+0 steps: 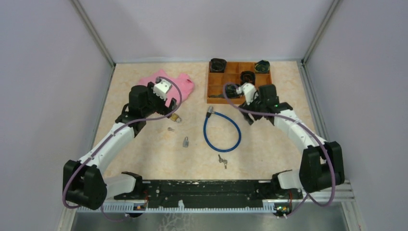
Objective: Lock with the key
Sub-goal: Reset both arms
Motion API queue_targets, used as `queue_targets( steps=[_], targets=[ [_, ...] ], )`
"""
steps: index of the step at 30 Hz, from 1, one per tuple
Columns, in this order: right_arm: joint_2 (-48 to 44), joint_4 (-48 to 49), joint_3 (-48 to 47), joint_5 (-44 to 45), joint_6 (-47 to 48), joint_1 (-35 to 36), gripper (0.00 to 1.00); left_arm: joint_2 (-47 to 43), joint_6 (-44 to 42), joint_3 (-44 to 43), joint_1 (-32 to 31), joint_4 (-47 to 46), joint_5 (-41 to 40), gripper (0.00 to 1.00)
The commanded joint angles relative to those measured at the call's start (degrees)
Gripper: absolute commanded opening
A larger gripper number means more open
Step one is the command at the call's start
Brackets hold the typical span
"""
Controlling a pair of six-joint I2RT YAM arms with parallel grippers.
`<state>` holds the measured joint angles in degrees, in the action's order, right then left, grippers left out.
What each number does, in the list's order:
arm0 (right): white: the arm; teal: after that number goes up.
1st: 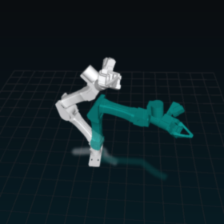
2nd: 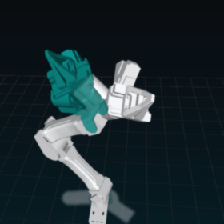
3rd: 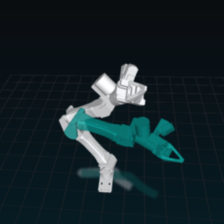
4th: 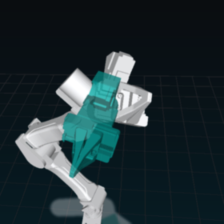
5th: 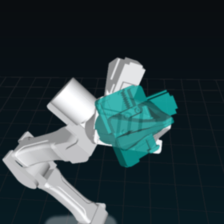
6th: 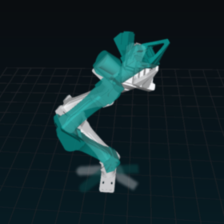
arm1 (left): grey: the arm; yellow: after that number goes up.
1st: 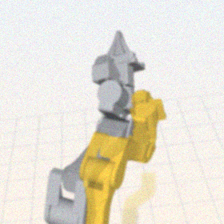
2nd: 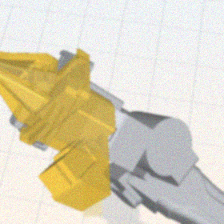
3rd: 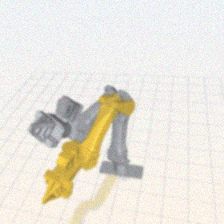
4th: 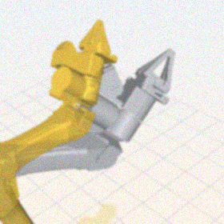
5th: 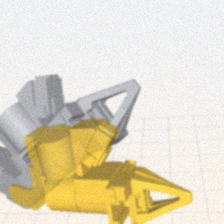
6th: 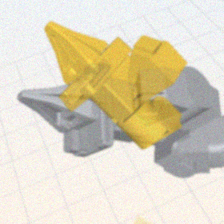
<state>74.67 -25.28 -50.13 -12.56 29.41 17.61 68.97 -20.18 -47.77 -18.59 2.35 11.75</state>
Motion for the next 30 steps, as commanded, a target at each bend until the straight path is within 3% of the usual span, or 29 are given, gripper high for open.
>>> queue_targets(
  steps=[1,4,7,8,20,25,30],
  targets=[
    [3.56,5.16,-8.10,10.19,-10.64,-5.77,0.74,-3.90,8.36,3.35,4.60,-7.32,1.98,1.00],
    [2.92,2.88,-9.97,14.24,-12.49,-5.83,0.77,-6.85,11.17,6.54,6.73,-12.63,1.82,1.00],
    [-0.93,3.76,-7.68,14.78,-14.42,-5.86,0.97,-9.36,11.94,7.85,7.43,-13.58,2.41,1.00],
    [-2.42,4.31,-7.01,15.43,-15.00,-5.83,0.99,-9.96,11.90,7.80,7.69,-13.07,3.23,1.00],
    [-11.31,1.68,-9.87,18.07,-15.68,-5.89,0.99,-10.87,9.74,1.37,11.42,-8.72,10.86,1.00],
    [-11.92,-0.97,-12.34,17.47,-15.81,-5.86,0.99,-9.71,7.65,-1.50,11.44,-4.63,9.50,1.00],
    [-11.80,-5.31,-17.33,17.28,-14.41,-5.84,0.99,-9.95,5.82,-3.29,11.43,-3.73,3.02,1.00]
  ],
)
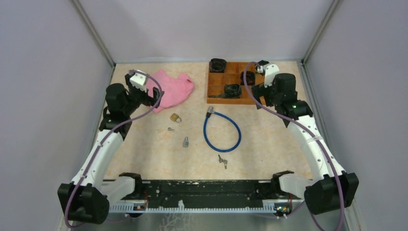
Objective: Lock with the key
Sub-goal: Reset both arms
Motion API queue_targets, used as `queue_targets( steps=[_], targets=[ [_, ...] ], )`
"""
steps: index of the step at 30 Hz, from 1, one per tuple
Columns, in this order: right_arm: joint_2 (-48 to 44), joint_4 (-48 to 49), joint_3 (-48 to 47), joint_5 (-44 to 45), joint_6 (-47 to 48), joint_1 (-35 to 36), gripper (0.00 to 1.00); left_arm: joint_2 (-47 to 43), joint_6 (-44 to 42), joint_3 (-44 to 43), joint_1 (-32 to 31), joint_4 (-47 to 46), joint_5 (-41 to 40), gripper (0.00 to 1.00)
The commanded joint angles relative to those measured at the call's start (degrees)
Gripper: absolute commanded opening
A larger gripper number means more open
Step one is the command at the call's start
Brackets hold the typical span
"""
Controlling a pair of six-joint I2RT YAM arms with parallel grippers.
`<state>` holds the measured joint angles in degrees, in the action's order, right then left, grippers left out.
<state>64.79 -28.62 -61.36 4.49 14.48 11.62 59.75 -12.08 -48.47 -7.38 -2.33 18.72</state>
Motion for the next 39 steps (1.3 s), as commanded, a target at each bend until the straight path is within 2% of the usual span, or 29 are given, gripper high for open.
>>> queue_targets(
  steps=[1,5,10,14,19,39],
  targets=[
    [-1.99,-2.85,-6.54,-0.23,0.93,0.16,0.99,-1.17,-2.66,-2.60,0.24,0.94,-3.55,1.00],
    [-5.32,0.71,-2.27,-3.94,0.62,0.14,0.99,-3.54,-2.20,-1.24,0.26,0.46,-1.12,1.00],
    [-14.27,19.04,14.19,-5.64,-2.82,0.10,0.99,-6.87,0.65,4.72,0.26,-5.27,3.18,1.00],
    [-19.09,24.93,21.97,-4.84,-1.94,0.15,0.99,-6.68,-0.45,7.96,0.26,-7.02,5.02,1.00],
    [-20.84,24.19,21.88,-4.81,-2.58,0.15,0.99,-6.49,-0.71,11.33,0.29,-9.43,6.13,0.99],
    [-22.73,25.21,22.52,-1.88,-1.21,0.13,0.99,-9.03,0.24,10.48,0.91,-7.12,6.97,0.97]
  ],
)
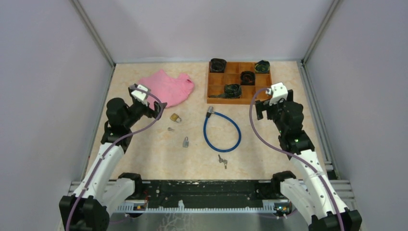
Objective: Lock with the key
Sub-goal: Reset both arms
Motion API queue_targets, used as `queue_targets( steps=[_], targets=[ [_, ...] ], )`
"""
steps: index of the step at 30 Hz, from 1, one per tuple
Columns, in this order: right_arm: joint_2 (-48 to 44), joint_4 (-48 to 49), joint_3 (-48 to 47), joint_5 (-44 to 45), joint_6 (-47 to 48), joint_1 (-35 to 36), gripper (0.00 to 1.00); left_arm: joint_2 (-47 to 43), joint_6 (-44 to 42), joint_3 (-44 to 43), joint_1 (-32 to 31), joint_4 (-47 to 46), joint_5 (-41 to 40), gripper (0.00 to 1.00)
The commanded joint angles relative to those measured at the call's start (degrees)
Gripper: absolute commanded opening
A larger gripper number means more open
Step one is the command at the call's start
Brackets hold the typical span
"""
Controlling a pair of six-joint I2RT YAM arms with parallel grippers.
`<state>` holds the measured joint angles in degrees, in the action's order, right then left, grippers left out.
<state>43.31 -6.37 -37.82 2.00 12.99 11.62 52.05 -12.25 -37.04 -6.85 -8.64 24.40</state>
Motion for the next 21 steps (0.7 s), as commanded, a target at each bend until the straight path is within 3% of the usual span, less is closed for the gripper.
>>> queue_targets(
  steps=[1,21],
  targets=[
    [-1.29,2.81,-1.10,0.57,0.21,0.16,0.99,-1.23,0.53,-1.15,0.41,-0.52,1.25,0.97],
    [-2.25,2.62,-1.15,0.61,0.31,0.15,0.99,-0.52,0.75,-0.90,0.51,-0.30,1.88,0.98]
  ],
)
